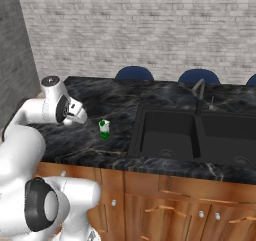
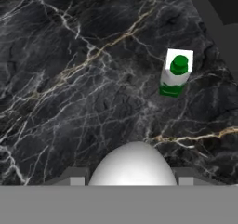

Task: Gather the eggs and milk located in the vicinity of the sink area and place them right next to the bowl.

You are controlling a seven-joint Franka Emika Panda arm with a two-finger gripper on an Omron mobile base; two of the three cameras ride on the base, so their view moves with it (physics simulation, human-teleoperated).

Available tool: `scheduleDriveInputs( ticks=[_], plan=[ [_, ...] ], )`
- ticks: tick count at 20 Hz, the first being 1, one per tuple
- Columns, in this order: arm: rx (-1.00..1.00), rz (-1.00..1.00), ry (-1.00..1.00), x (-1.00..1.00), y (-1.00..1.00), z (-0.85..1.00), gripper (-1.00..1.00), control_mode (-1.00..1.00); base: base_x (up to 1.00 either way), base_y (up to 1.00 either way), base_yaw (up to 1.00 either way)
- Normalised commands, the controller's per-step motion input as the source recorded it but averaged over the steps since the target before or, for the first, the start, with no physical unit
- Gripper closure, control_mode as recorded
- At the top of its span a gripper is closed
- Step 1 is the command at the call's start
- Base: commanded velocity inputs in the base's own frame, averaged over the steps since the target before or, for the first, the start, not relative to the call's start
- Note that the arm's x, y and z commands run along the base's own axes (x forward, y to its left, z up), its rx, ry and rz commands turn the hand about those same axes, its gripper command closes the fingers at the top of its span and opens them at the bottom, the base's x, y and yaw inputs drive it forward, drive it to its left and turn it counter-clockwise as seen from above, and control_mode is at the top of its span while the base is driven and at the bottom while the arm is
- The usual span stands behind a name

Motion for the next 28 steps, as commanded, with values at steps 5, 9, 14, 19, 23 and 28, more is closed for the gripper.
scheduleDriveInputs(
  ticks=[5,9,14,19,23,28],
  plan=[
    [0.10,0.00,0.01,-0.76,-0.33,0.58,1.00,-1.00,0.00,0.00,0.00],
    [0.04,-0.02,0.00,-0.79,-0.34,0.21,1.00,-1.00,0.00,0.00,0.00],
    [0.00,-0.05,0.00,-0.33,-0.11,0.43,1.00,-1.00,0.00,0.00,0.00],
    [0.00,-0.04,0.02,0.00,0.00,0.29,1.00,-1.00,0.00,0.00,0.00],
    [0.00,-0.01,0.10,0.00,-0.03,0.07,1.00,-1.00,0.00,0.00,0.00],
    [0.00,0.00,0.10,0.00,-0.07,0.01,1.00,-1.00,0.00,0.00,0.00]
  ],
)
